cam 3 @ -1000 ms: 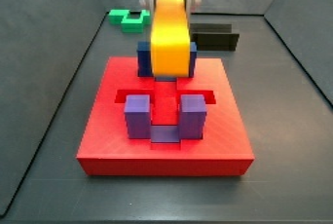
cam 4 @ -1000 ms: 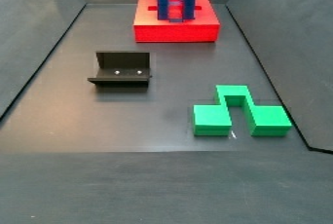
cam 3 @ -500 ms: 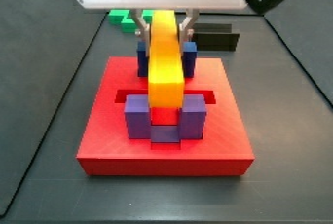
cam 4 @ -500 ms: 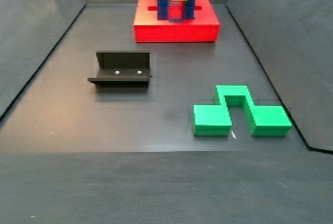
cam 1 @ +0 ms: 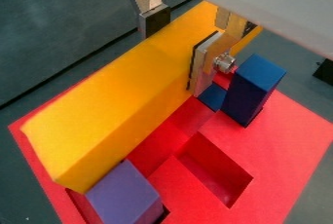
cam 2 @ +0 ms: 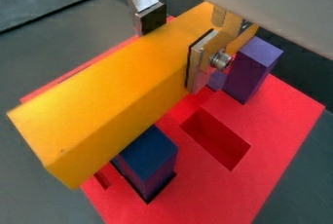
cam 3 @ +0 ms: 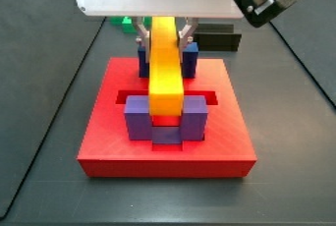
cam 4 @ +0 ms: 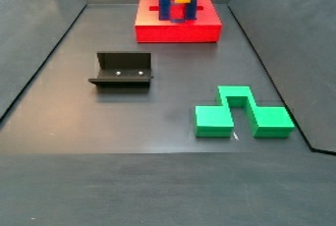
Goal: Pick up the yellow object. Move up. Move to above the board. Insert the yellow object.
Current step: Insert the yellow object.
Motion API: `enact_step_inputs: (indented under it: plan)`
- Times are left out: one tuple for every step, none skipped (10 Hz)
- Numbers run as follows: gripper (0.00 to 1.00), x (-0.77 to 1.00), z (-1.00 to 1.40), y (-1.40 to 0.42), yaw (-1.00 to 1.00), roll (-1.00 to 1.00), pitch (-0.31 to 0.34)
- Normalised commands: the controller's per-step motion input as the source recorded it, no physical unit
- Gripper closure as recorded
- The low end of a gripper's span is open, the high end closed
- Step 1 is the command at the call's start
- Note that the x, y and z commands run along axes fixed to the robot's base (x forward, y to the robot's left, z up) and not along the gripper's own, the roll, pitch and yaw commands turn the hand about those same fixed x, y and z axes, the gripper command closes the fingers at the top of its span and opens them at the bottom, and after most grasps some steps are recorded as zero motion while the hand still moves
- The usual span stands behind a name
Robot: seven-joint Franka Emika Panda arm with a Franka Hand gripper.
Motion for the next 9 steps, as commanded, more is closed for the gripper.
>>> enact_step_inputs:
  plan:
    - [1.00,0.06,-0.03,-0.28,0.00,0.23,0.170]
    - [1.00,0.13,0.00,-0.30,0.00,0.23,0.191]
    - [1.00,0.14,0.00,-0.16,0.00,0.11,0.114]
    - [1.00,0.13,0.00,-0.13,0.00,0.07,0.076]
    - [1.00,0.09,-0.02,-0.09,0.00,0.03,0.030]
    - [1.00,0.04,-0.09,-0.03,0.00,0.00,0.000]
    - [1.00,0.05,-0.24,0.00,0.00,0.00,0.000]
    - [1.00,0.06,-0.29,0.00,0.00,-0.07,-0.039]
    - [1.00,0.05,-0.27,0.00,-0.02,-0.09,-0.039]
